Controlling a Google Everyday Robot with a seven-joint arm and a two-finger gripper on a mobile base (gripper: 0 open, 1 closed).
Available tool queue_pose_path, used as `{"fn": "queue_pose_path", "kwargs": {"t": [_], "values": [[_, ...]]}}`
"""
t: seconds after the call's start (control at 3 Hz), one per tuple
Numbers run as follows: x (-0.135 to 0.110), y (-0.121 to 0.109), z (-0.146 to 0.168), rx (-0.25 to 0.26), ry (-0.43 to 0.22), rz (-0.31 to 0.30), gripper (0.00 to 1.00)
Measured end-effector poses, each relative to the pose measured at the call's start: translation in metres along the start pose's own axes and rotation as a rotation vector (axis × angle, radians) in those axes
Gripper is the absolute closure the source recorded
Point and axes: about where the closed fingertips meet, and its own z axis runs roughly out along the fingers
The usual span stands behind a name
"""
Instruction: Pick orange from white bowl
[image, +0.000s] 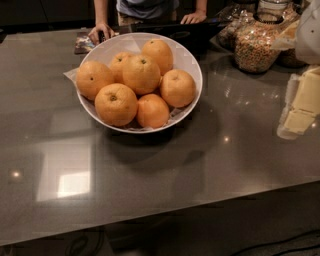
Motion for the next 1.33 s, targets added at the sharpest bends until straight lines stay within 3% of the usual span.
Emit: {"fn": "queue_pose_path", "kwargs": {"t": [0.33,0.67,1.0,1.33], "values": [[-0.026,-0.007,-0.004,-0.001,0.020,-0.092,0.00],[-0.056,-0.015,-0.012,0.042,0.024,-0.167,0.00],[-0.059,-0.018,-0.013,0.057,0.015,-0.168,0.00],[-0.091,-0.028,-0.018,0.090,-0.045,-0.238,0.00]]}}
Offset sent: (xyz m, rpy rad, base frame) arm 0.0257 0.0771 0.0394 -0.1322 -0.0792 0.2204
